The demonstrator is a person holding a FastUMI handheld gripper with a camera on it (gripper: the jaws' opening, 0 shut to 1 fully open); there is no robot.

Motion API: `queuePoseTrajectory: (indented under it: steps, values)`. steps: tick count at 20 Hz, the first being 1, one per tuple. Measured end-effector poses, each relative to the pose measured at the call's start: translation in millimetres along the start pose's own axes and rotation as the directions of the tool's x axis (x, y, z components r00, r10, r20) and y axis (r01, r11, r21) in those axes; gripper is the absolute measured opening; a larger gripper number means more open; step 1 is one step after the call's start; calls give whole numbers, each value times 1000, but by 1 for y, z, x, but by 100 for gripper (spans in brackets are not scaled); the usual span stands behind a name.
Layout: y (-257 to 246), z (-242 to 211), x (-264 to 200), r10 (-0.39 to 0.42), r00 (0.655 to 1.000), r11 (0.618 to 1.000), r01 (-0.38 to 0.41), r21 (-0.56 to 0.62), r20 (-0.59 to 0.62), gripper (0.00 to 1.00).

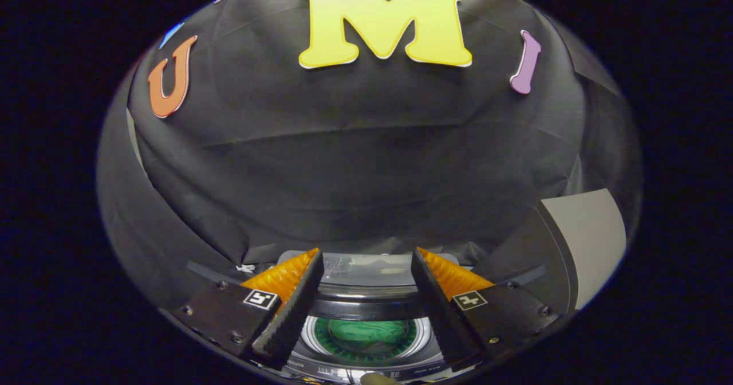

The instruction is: Put the clothes into the washing machine and then close the washing machine lid.

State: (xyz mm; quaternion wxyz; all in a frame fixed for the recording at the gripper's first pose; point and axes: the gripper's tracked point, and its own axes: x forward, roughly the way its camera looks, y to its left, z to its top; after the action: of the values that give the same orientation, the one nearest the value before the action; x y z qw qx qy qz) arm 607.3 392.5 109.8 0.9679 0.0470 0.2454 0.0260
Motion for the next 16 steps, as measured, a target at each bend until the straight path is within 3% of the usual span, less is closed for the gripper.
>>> queuePoseTrajectory:
  steps: [16]
  values:
    - [0,-58,-28,8,1000,997,-10,-73,-24,97]
